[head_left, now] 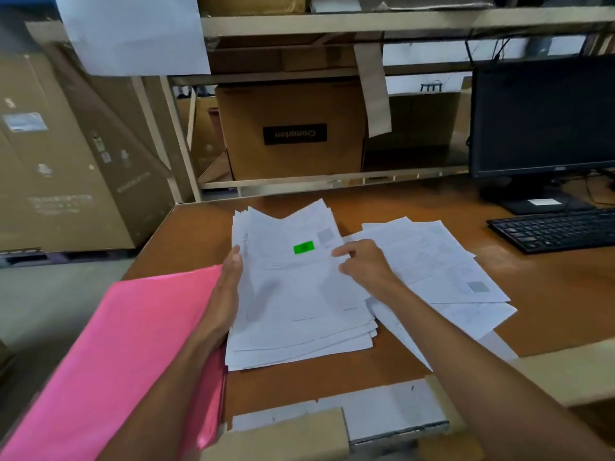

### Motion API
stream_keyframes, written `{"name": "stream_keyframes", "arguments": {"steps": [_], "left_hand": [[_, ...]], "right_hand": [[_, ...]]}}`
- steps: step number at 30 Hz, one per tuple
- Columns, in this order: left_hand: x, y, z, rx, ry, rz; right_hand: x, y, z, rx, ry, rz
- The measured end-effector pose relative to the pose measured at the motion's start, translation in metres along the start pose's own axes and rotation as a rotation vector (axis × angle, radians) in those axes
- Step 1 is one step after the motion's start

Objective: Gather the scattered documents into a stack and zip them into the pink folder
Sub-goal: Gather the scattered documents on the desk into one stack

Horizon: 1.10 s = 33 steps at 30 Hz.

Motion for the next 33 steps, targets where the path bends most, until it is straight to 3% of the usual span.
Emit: {"name": "stream_keyframes", "arguments": {"steps": [6, 10, 12, 15, 29, 33], "left_hand": [[0.0, 0.01, 0.01, 0.032, 0.057, 0.152], [-0.002, 0.018, 0.014, -0.014, 0.065, 0.198], [-0.001, 0.019, 0.015, -0.018, 0.068, 0.2], [-0.001, 0.02, 0.016, -0.025, 0.066, 0.198], [-0.007, 0.019, 0.015, -0.022, 0.048, 0.167], [-0.006, 0.018, 0.015, -0.027, 0.046, 0.154]], "right_hand": [[0.026, 0.001, -0.005, -0.074, 0.028, -0.248], [0.001, -0.007, -0.004, -0.136, 0.004, -0.558], [-0.027, -0.026, 0.0, -0.078, -0.084, -0.684], [-0.057, -0.071, 0.004, 0.163, -0.033, -0.88], [-0.162, -0.117, 0.002, 0.236, 0.397, -0.752], [-0.178, -0.109, -0.009, 0.13, 0.353, -0.71]]}}
Point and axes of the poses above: each hand's wrist, its own z-axis towards the middle knuckle, its own x-axis out of the palm, y = z × x, the point moved 7 cm from there along z, towards the middle knuckle, and after that the axes turned 4 degrees about -x, right-handed, at the moved point
